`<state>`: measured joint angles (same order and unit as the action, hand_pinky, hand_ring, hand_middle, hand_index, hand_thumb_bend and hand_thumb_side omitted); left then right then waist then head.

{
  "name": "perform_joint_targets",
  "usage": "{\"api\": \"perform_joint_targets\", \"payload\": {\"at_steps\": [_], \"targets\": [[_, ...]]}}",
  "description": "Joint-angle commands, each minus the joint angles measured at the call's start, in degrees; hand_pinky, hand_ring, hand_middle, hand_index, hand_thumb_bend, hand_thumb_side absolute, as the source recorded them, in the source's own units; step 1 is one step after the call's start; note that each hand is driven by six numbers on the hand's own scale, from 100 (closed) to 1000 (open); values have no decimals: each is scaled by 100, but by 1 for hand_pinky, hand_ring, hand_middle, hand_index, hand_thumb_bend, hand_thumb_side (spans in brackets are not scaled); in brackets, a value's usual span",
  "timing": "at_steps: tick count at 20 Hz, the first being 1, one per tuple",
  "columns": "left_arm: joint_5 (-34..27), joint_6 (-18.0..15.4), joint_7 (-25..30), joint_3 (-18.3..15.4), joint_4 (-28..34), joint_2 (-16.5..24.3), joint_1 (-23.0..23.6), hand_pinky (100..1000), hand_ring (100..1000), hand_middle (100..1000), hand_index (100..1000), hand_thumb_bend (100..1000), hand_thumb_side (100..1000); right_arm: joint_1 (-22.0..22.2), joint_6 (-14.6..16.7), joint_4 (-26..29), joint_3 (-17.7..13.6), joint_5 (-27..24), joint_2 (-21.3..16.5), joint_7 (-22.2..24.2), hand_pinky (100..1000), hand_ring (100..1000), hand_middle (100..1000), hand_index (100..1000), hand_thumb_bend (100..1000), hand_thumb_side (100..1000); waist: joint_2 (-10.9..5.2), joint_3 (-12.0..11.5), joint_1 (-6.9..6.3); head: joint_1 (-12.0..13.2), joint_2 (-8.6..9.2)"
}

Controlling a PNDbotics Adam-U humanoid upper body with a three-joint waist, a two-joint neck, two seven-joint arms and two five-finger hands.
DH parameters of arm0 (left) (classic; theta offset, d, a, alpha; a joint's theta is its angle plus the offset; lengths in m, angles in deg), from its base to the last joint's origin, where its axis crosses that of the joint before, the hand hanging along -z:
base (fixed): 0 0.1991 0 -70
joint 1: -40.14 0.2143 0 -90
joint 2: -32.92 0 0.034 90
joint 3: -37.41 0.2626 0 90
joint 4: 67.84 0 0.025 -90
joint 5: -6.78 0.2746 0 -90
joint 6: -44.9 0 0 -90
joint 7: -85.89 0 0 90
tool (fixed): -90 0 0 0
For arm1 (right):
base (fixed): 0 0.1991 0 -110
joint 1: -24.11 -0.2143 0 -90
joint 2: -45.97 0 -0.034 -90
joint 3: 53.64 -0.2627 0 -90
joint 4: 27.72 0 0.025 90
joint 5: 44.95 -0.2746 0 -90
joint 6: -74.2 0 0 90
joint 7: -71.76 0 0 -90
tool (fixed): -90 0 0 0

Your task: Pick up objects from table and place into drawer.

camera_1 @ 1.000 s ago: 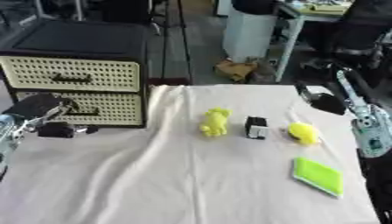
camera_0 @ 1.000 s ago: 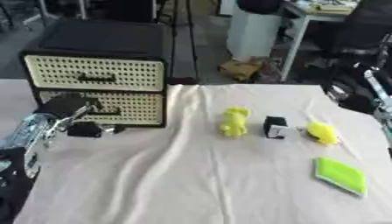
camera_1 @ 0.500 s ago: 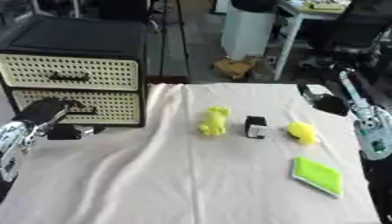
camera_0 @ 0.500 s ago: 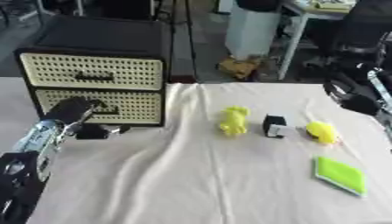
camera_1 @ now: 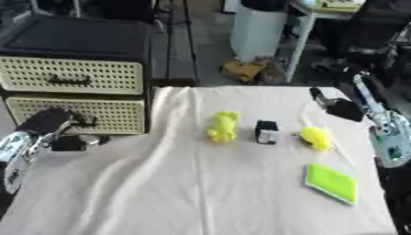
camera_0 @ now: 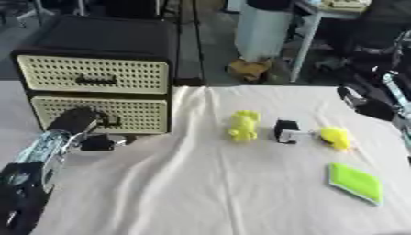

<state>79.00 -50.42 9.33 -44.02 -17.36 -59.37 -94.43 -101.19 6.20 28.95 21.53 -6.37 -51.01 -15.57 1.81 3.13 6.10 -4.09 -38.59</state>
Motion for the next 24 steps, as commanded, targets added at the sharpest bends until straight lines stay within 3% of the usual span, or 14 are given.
{"api": "perform_joint_targets", "payload": {"at_steps": [1,6,15,22,24], "targets": [[-5,-39,324,5,211,116,-28,100,100,100,518,679,1000,-98,9,122,-33,-75,-164,-3,832,946,843,898,388,490,-50,-9,-12,-14,63],[-303,-111,848,159,1130,351,246,100,100,100,525,635,1000,-83,2,125,-46,-72,-205,-15,832,946,844,898,387,489,-50,-68,-32,-70,60],[-1127,-1,1653,428,3175,510,1393,100,100,100,560,614,1000,-68,-9,151,-59,-54,-254,-15,833,946,844,897,385,489,-64,-174,-81,-163,70],[-1452,11,2063,549,4180,519,2027,100,100,100,577,608,1000,-78,-14,181,-52,-45,-255,9,833,946,843,897,384,489,-86,-220,-107,-197,81],[-1515,10,2139,545,4385,561,2126,100,100,100,627,600,1000,-71,-12,180,-49,-45,-255,18,833,946,843,897,382,490,-90,-227,-112,-204,75]]}}
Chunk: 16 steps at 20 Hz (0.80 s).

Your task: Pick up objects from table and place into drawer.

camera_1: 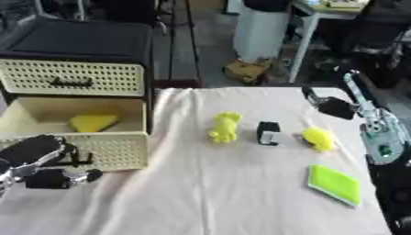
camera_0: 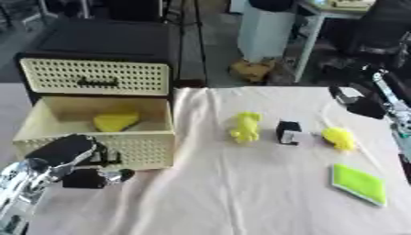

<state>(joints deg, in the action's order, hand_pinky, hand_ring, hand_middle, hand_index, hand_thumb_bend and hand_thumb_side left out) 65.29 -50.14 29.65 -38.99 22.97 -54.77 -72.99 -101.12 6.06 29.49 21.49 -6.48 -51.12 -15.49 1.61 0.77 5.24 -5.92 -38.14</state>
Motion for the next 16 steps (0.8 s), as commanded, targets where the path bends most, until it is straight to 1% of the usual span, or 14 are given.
{"api": "perform_joint_targets", "payload": {"at_steps": [1,2,3,5,7,9,11,12,14,16], "targets": [[-158,-1,110,11,447,121,27,100,100,100,664,598,1000,-72,0,126,-50,-37,-243,9,833,946,843,896,382,491,-71,4,-27,-29,33],[-152,25,77,-29,533,140,63,100,100,100,693,594,1000,-65,-2,126,-53,-41,-243,8,833,947,843,896,382,491,-72,0,-28,-37,36],[-126,64,-5,-77,617,160,91,100,100,100,744,589,1000,-59,-3,124,-56,-46,-245,9,833,947,842,897,380,492,-73,-4,-28,-45,38],[8,154,-275,-160,759,214,135,100,100,100,813,596,1000,-50,-4,122,-60,-56,-246,8,834,947,842,897,378,493,-73,-9,-27,-51,39],[258,229,-554,-220,828,294,190,100,100,100,833,612,1000,-48,-1,119,-58,-59,-247,11,834,947,842,897,375,495,-71,-9,-28,-58,42],[512,244,-692,-248,808,371,263,100,100,100,822,619,1000,-45,-2,118,-63,-64,-249,9,834,947,842,896,374,495,-68,-7,-30,-63,46],[625,211,-704,-270,769,413,350,100,100,100,807,616,1000,-38,-3,116,-65,-66,-253,9,834,947,842,896,373,496,-66,-10,-32,-75,44],[630,204,-726,-286,781,423,386,100,100,100,803,599,1000,-34,-4,115,-68,-68,-255,7,834,948,842,896,374,496,-66,-13,-32,-79,41],[576,222,-824,-330,889,446,446,100,100,100,800,609,1000,-31,-5,113,-70,-71,-256,6,834,948,842,896,370,497,-65,-19,-31,-85,36],[442,284,-964,-398,1076,483,509,100,100,100,790,590,1000,-39,-6,105,-63,-63,-264,7,833,947,842,897,363,497,-65,-26,-29,-98,36]]}}
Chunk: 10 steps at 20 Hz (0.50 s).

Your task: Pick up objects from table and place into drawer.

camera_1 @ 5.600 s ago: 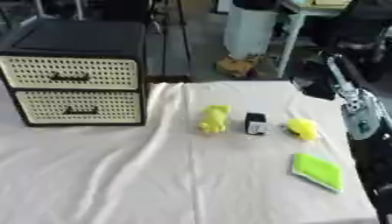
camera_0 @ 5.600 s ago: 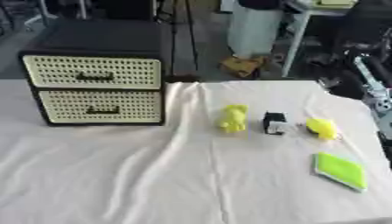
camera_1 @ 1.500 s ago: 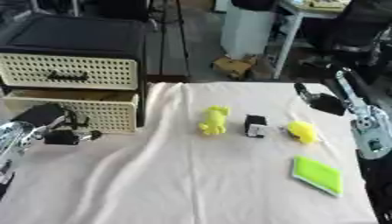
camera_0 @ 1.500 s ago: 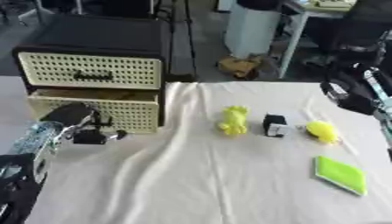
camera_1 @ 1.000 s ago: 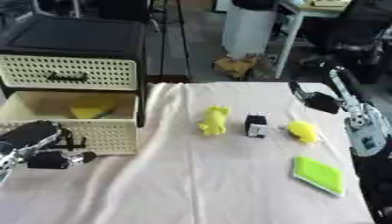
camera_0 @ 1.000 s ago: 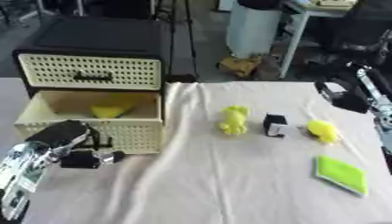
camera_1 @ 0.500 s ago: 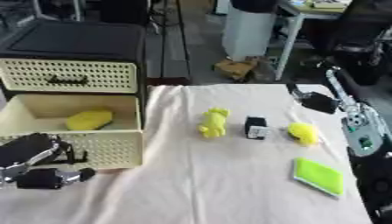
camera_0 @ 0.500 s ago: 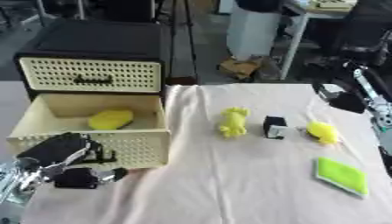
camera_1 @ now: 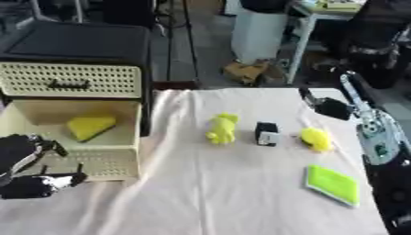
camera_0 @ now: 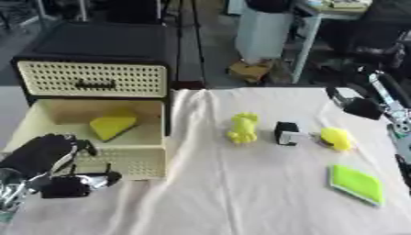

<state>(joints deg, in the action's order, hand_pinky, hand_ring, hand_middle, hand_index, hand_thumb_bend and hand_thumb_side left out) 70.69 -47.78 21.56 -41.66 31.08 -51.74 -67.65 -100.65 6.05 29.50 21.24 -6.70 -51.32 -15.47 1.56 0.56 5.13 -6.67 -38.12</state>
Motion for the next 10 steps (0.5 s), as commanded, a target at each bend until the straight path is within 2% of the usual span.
{"api": "perform_joint_targets", "payload": {"at_steps": [1,5,10], "targets": [[-217,95,-232,-174,377,199,4,100,100,100,778,586,1000,-93,-9,96,-35,-36,-249,5,833,946,842,897,360,497,-63,-10,-18,-27,29],[-917,357,-483,-403,830,286,111,100,100,100,756,574,1000,-175,8,-18,34,29,-261,73,832,945,843,898,356,501,-86,-45,-25,-55,15],[-1762,652,-656,-734,1254,398,263,100,100,100,734,569,1000,-394,76,-427,163,156,-221,276,832,943,841,897,352,507,-125,-121,-46,-120,-3]]}}
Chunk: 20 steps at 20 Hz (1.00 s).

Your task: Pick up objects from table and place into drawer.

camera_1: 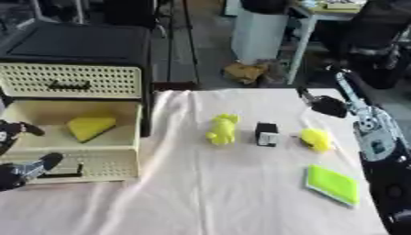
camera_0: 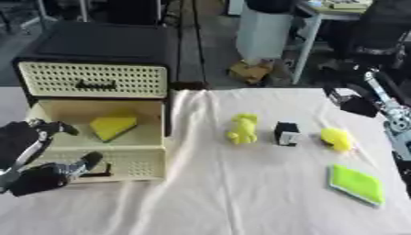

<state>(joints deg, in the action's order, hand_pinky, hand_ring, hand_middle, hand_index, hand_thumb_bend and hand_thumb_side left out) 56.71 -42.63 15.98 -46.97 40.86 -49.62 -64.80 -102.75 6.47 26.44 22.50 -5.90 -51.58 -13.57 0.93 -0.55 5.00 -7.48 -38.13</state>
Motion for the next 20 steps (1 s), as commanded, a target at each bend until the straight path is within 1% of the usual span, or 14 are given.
{"api": "perform_joint_targets", "payload": {"at_steps": [1,4,7,14,17,20], "targets": [[-539,190,-132,-256,324,194,1,100,100,100,728,562,1000,-230,46,-206,59,111,-173,120,833,944,842,896,352,510,-68,-30,-39,-48,-9],[-949,340,-217,-435,376,229,53,100,100,100,724,557,1000,-421,104,-469,155,258,-58,278,836,951,851,901,351,519,-81,-91,-60,-85,-19],[-1099,420,-273,-553,394,227,95,100,100,100,723,555,1000,-678,157,-725,246,462,112,500,840,962,876,904,354,523,-96,-138,-79,-134,-35],[-1117,400,-212,-582,368,159,160,100,100,100,725,549,1000,-1107,157,-1275,364,1036,524,811,844,982,909,913,355,534,-131,-236,-148,-208,-58],[-1111,389,-169,-592,358,129,181,100,100,100,725,545,1000,-1205,81,-1492,349,1270,668,849,861,1000,921,915,360,537,-139,-255,-162,-232,-56],[-1110,382,-138,-611,357,79,203,100,100,100,724,544,1000,-1297,-17,-1689,335,1482,814,848,905,1000,956,919,375,539,-147,-265,-176,-263,-54]]}}
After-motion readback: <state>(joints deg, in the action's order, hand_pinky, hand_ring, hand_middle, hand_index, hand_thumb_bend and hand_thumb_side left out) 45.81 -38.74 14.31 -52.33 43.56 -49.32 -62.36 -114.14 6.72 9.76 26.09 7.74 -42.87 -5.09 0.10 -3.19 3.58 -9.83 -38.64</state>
